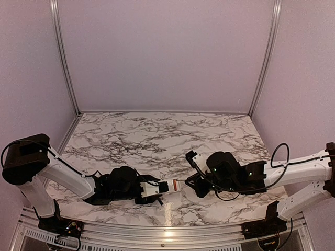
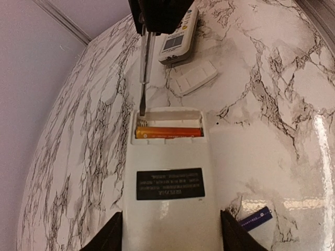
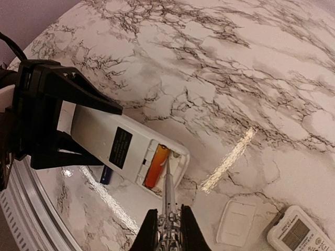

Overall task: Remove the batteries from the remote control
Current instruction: Remove the battery from the remote control without the battery cover.

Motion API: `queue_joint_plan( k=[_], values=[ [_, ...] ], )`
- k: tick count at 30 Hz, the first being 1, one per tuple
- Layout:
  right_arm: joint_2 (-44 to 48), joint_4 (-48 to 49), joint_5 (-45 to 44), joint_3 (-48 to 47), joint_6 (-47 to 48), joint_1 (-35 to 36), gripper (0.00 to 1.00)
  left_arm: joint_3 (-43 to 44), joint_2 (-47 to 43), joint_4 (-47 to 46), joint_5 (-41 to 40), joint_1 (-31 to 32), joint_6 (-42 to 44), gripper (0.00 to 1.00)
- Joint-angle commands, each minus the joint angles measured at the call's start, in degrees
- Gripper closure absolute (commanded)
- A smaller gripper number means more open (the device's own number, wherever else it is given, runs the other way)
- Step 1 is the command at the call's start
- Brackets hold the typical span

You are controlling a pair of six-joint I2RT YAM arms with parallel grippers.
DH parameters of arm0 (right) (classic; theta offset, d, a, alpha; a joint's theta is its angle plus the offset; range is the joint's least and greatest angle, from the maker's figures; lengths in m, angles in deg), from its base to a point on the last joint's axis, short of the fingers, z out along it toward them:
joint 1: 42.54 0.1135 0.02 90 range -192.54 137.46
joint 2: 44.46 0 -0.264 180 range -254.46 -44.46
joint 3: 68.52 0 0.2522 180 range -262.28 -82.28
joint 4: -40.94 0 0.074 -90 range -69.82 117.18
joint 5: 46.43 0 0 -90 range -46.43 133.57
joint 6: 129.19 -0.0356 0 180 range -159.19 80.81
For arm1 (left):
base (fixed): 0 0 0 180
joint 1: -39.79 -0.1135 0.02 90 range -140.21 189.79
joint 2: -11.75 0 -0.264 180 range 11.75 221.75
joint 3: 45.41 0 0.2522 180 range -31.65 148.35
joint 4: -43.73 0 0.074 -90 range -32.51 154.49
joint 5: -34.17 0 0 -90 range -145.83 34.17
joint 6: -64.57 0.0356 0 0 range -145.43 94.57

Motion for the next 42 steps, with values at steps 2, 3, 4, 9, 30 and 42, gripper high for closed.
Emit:
queue_joint_plan(
  k=[2, 3, 4, 9, 30, 42],
  values=[
    [0.68, 3.76, 2.15, 0.56, -0.52, -1.73, 1.0, -0.86, -1.49, -2.65, 1.3, 0.04, 0.44, 1.0],
    [0.64, 3.77, 2.38, 0.77, -0.48, -1.91, 1.0, -0.93, -1.53, -2.67, 1.34, 0.09, 0.41, 1.0],
    [0.6, 5.13, 2.45, 0.96, -0.48, -1.99, 1.0, -0.97, -1.54, -2.67, 1.47, 0.12, 0.52, 1.0],
    [0.31, 6.19, 2.64, 1.58, -0.63, -2.35, 1.0, -1.37, -1.86, -3.43, 2.17, 0.11, 0.61, 1.0],
    [2.07, 6.85, 4.4, 4.45, -2.72, -2.4, 1.0, -1.51, -2.07, -4.04, 1.0, 0.03, 0.21, 1.0],
    [-3.39, 10.23, 4.66, 2.7, -2.5, -2.39, 1.0, -2.47, -2.79, -5.22, 2.57, 0.03, 0.65, 1.0]
  ],
)
